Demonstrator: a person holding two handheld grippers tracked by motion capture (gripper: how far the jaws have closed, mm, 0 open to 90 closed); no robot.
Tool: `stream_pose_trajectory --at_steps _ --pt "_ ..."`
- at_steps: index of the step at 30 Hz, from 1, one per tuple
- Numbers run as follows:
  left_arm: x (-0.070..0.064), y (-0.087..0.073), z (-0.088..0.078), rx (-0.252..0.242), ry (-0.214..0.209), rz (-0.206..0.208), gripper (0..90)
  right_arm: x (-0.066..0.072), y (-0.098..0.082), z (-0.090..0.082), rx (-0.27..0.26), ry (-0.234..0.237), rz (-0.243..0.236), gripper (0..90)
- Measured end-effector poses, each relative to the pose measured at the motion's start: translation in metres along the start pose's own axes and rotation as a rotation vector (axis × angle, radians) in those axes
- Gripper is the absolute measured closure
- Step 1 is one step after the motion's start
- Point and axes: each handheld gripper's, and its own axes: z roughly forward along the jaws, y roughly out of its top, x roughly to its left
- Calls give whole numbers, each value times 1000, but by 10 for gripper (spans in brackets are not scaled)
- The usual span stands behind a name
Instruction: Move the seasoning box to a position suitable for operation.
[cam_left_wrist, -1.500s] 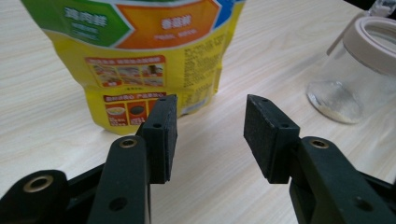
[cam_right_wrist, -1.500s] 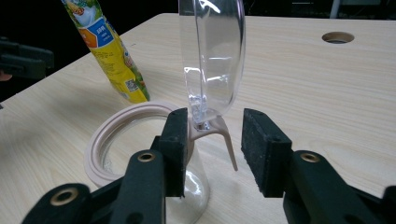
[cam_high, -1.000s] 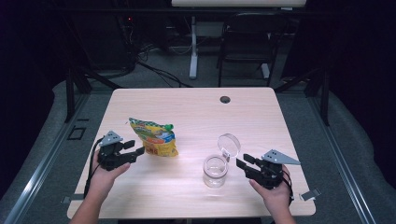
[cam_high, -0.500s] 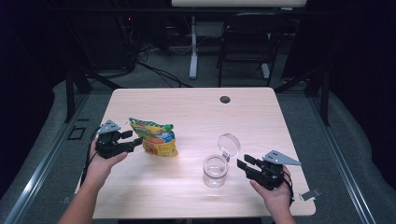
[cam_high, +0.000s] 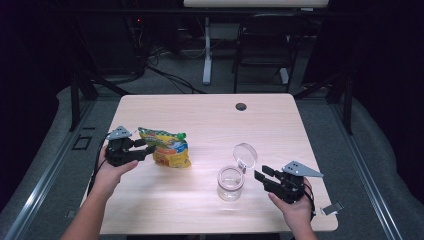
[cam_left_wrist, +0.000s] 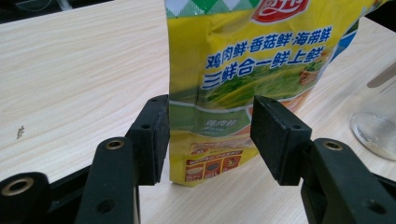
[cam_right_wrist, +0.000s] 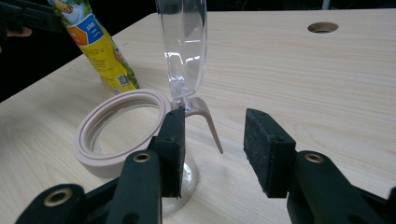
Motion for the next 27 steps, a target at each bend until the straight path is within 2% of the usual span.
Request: stream_pose_trajectory --at_steps 3,7,10,11,13,21,27 --pt "-4 0 -1 0 -11 11 512 0 0 0 2 1 -2 589" --pt "-9 0 -2 8 0 28 560 0 0 0 -1 1 2 590" --pt "-14 -1 -4 10 -15 32 598 0 0 0 -1 3 2 590" --pt "-17 -2 -4 11 -41 31 615 0 0 1 2 3 -1 589" --pt "-21 -4 -4 2 -60 30 634 0 0 1 6 2 -5 590" --pt "-35 -4 0 -1 -80 48 673 1 0 2 4 7 -5 590" --pt "-40 -1 8 8 -93 57 662 1 -1 2 7 9 -1 590"
